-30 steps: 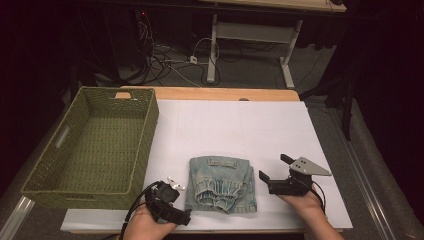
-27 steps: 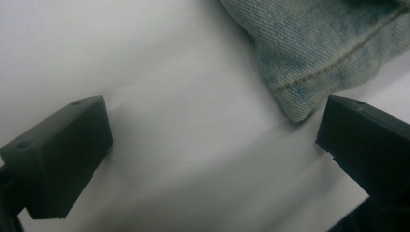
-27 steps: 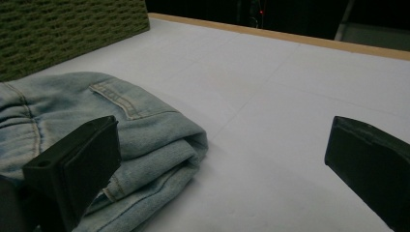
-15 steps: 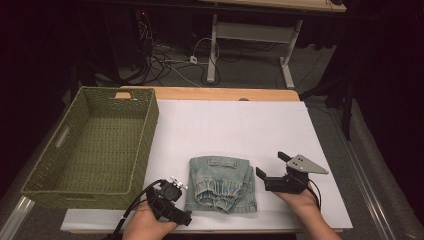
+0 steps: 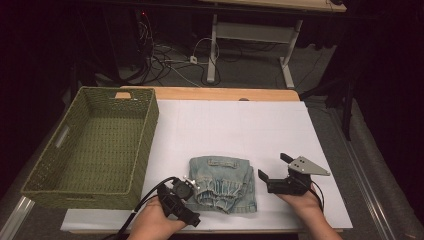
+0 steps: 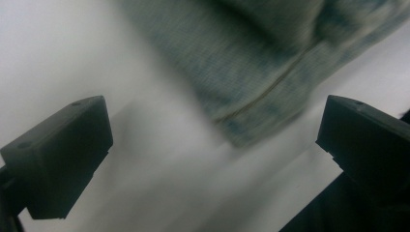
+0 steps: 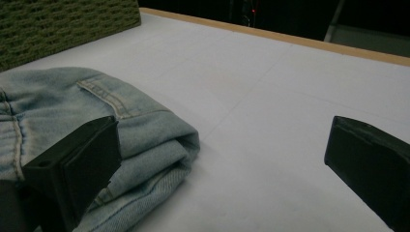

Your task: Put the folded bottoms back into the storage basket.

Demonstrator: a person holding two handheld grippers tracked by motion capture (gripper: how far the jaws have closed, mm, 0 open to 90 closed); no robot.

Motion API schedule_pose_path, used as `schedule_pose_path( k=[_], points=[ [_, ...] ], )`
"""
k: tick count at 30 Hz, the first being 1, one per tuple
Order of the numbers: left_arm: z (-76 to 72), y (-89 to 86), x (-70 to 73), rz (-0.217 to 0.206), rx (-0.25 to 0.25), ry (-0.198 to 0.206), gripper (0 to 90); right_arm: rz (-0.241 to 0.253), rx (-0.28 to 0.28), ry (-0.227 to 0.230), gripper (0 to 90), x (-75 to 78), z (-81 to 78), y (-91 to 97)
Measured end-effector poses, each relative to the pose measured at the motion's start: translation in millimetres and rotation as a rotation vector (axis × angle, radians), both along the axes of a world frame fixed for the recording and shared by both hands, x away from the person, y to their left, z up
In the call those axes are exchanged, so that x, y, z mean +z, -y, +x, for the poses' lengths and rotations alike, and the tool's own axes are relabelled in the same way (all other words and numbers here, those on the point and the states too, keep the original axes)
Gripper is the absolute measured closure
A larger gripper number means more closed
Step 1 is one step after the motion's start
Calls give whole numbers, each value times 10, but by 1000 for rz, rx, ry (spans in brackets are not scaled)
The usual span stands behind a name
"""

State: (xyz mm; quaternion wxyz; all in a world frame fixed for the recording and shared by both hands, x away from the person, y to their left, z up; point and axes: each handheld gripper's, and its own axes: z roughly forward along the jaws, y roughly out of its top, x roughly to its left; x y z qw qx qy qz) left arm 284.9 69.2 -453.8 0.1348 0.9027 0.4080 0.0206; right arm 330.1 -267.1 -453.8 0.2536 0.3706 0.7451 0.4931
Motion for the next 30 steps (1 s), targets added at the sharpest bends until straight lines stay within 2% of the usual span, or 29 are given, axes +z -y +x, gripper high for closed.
schedule_pose_path(
  k=[3,4,5,7,8,11,15,16,17,19,23,24,26,27,28,29,30],
  points=[
    [32,62,45,1,-20,-4,0,11,-15,1,3,11,-26,36],
    [44,82,75,12,-41,-12,34,12,-16,-3,4,5,-36,41],
    [44,82,75,12,-41,-12,58,12,-16,-3,4,5,-36,41],
    [72,78,93,21,-51,-21,67,7,-13,-14,4,-15,-41,33],
    [103,40,109,4,-41,-25,128,6,-11,-18,4,-22,-49,29],
    [146,6,111,-4,-28,-30,190,7,-13,-12,12,-10,-53,31],
    [210,1,91,-36,-11,-58,222,3,-15,-19,24,-10,-39,26],
    [216,13,84,-43,-20,-67,285,-2,-12,-25,34,-16,-30,20],
    [220,32,71,-43,-27,-77,300,-5,-11,-27,39,-16,-28,17],
    [215,70,64,-15,-35,-74,301,-4,-9,-30,50,-15,-28,15],
    [206,91,70,1,-44,-78,343,-11,3,-60,116,-9,-7,-12],
    [202,94,70,3,-50,-76,355,-2,10,-100,172,-13,28,-27],
    [188,102,79,2,-63,-77,379,3,15,-113,195,-17,53,-40],
    [174,111,83,4,-71,-76,409,-3,20,-121,233,-15,85,-50],
    [159,120,84,10,-80,-72,444,5,5,-132,309,3,170,-57],
    [147,129,86,18,-89,-70,444,5,5,-132,309,3,170,-57],
    [135,137,89,24,-93,-70,464,30,-1,-154,344,18,256,-85]
  ],
)
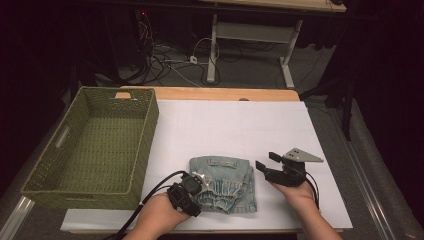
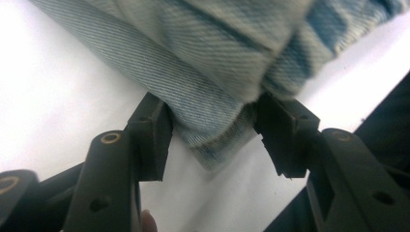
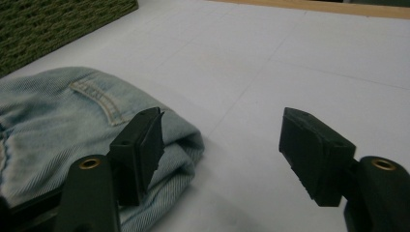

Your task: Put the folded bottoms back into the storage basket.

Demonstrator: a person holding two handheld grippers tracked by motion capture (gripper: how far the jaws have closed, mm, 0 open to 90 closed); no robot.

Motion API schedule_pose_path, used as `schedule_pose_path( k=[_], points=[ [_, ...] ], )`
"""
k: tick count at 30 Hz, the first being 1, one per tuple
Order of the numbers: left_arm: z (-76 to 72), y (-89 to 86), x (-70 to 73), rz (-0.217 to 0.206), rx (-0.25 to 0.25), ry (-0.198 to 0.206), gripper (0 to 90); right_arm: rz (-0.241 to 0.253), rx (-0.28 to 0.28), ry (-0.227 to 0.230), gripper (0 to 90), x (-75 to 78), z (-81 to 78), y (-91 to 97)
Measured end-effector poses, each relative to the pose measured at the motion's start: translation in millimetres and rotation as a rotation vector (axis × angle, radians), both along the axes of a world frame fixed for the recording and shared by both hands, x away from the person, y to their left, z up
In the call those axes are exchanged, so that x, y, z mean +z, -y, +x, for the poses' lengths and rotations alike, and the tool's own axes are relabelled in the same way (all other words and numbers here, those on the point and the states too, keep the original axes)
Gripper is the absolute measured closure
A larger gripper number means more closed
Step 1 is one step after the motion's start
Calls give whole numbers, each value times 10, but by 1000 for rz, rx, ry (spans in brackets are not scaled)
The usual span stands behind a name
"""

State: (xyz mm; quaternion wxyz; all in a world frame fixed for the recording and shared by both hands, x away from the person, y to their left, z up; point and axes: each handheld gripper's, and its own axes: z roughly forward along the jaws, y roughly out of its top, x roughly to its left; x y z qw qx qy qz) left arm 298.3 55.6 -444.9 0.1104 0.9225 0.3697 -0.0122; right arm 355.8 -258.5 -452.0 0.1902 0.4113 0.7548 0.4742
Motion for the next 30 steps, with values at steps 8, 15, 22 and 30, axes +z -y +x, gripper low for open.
schedule_pose_path(
  k=[8,15,22,30],
  points=[
    [0,14,6,20,-2,-5,561,-42,85,-23,446,-10,123,-335],
    [38,17,18,23,-18,-11,642,-77,100,-83,449,-110,218,-394],
    [44,66,41,55,-47,-3,682,-68,130,-215,411,-247,238,-381],
    [71,77,96,61,-53,-25,696,-30,147,-264,523,-261,219,-359]
  ],
)
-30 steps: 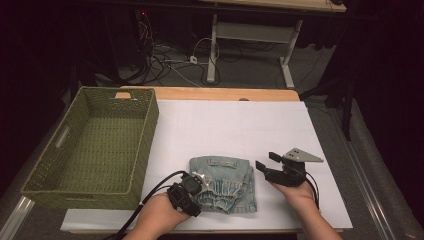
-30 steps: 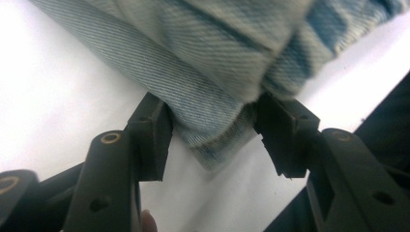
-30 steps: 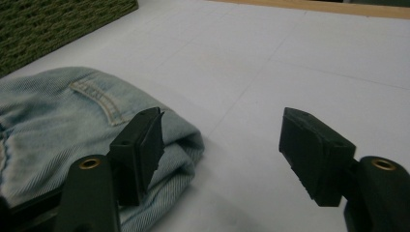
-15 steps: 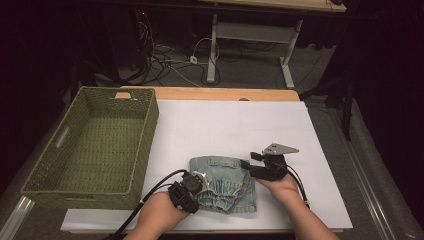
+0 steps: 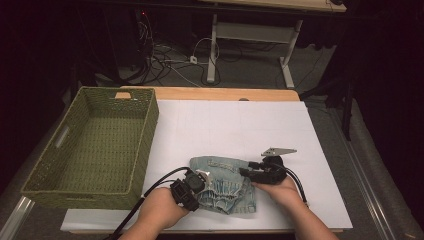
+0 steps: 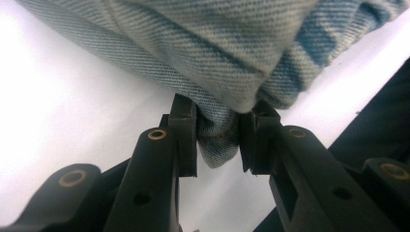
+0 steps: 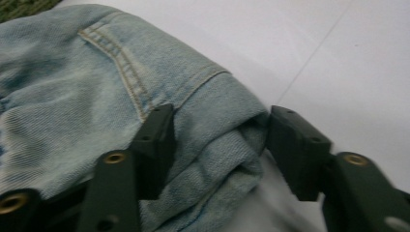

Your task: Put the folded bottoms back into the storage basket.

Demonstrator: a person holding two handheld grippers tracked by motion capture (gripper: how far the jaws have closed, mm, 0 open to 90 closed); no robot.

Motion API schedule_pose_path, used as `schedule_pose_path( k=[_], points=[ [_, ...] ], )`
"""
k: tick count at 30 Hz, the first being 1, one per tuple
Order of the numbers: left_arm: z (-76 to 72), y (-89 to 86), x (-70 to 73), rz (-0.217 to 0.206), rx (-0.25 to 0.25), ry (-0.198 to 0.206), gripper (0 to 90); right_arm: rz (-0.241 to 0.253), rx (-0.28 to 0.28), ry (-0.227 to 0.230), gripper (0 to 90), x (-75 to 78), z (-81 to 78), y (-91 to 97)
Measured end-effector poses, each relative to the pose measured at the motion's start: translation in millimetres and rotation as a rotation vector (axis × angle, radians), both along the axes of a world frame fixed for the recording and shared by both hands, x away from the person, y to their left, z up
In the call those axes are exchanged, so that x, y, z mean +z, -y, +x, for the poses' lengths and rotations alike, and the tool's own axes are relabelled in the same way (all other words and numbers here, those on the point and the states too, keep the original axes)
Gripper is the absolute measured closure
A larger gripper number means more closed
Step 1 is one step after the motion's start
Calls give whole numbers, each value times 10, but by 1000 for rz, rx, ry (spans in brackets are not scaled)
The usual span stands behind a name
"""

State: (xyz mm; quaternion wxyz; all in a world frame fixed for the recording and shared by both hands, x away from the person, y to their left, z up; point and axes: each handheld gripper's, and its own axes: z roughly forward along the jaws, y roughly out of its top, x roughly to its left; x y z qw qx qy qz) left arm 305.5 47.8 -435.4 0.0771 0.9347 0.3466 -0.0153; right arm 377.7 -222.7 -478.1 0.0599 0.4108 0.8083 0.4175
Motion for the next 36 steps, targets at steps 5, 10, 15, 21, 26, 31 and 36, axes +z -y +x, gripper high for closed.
schedule_pose_path(
  k=[5,10,15,21,26,31,36],
  points=[
    [23,32,-43,27,11,-8,674,7,11,-1,597,0,-22,-16],
    [72,-10,-69,70,52,-29,431,18,14,-5,630,-1,-25,-8],
    [85,-5,-76,66,43,-41,438,33,15,-21,628,-7,-6,9],
    [14,49,-62,52,-24,-18,640,45,20,-29,677,-16,15,16],
    [9,45,-56,49,-41,-18,686,37,21,-5,739,1,-10,3],
    [24,38,-27,39,-20,-31,695,15,32,42,765,47,-54,-15],
    [29,33,104,41,-21,-24,696,-15,36,109,768,129,-129,-37]
  ],
)
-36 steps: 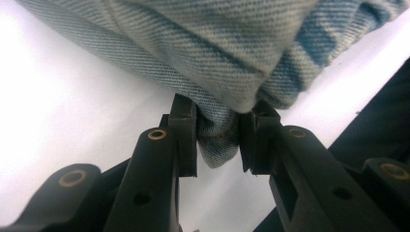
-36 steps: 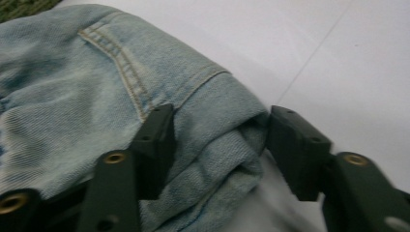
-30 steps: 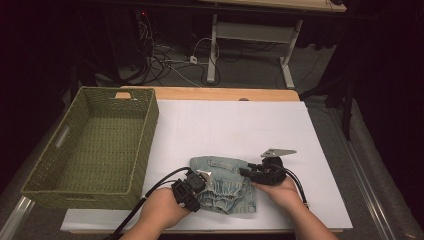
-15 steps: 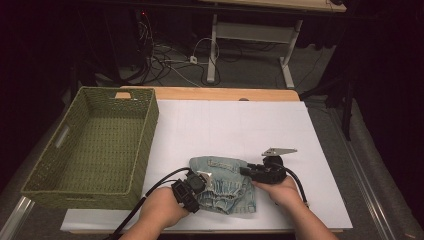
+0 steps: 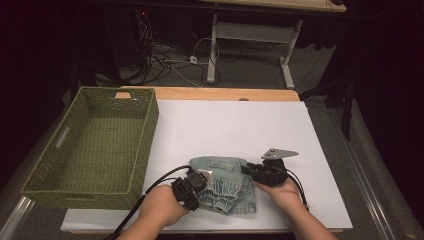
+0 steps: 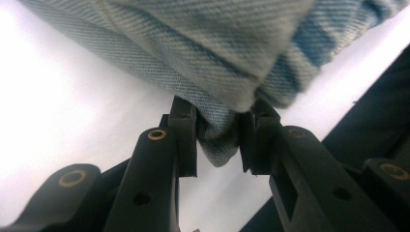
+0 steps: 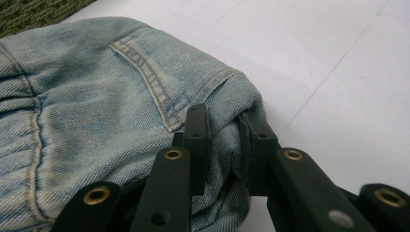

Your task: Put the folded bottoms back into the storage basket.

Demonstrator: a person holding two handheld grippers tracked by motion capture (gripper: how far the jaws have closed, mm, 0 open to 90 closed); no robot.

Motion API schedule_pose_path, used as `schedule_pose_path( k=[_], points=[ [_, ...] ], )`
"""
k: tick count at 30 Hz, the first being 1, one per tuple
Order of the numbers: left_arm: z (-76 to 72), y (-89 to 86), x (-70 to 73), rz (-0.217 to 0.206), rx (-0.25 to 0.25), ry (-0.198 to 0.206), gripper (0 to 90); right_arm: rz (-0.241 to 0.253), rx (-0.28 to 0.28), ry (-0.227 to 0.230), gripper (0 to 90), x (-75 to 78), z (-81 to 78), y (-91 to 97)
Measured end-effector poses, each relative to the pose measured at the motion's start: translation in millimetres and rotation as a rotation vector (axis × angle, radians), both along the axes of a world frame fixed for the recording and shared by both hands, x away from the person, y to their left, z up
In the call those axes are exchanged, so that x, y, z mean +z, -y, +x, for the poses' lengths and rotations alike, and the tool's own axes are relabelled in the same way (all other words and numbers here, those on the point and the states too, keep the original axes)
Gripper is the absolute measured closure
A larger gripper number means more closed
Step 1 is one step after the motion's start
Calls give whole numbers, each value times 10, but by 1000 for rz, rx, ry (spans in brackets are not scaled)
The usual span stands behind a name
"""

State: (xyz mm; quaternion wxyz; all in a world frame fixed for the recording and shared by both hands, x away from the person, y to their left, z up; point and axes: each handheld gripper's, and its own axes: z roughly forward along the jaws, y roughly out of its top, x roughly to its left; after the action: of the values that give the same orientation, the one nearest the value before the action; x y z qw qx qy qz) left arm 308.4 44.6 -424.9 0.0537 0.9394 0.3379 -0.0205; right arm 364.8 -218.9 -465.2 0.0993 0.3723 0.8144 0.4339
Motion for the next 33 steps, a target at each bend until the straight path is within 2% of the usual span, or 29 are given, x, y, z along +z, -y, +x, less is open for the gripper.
schedule_pose_path(
  k=[5,11,15,19,26,29,33],
  points=[
    [-16,-46,103,-4,3,-5,697,-6,7,50,770,91,-94,-36],
    [-19,-218,229,-14,33,-3,697,35,32,77,769,223,-178,-120],
    [-33,-359,352,-24,66,2,696,50,43,75,768,295,-171,-206],
    [-63,-475,461,-15,76,8,696,62,61,81,768,394,-160,-322],
    [-81,-666,610,2,98,15,696,69,87,114,766,588,-177,-535],
    [-72,-752,640,-4,106,13,696,86,86,110,765,597,-172,-596],
    [-27,-855,599,-15,129,6,694,122,89,69,764,491,-114,-650]
  ],
)
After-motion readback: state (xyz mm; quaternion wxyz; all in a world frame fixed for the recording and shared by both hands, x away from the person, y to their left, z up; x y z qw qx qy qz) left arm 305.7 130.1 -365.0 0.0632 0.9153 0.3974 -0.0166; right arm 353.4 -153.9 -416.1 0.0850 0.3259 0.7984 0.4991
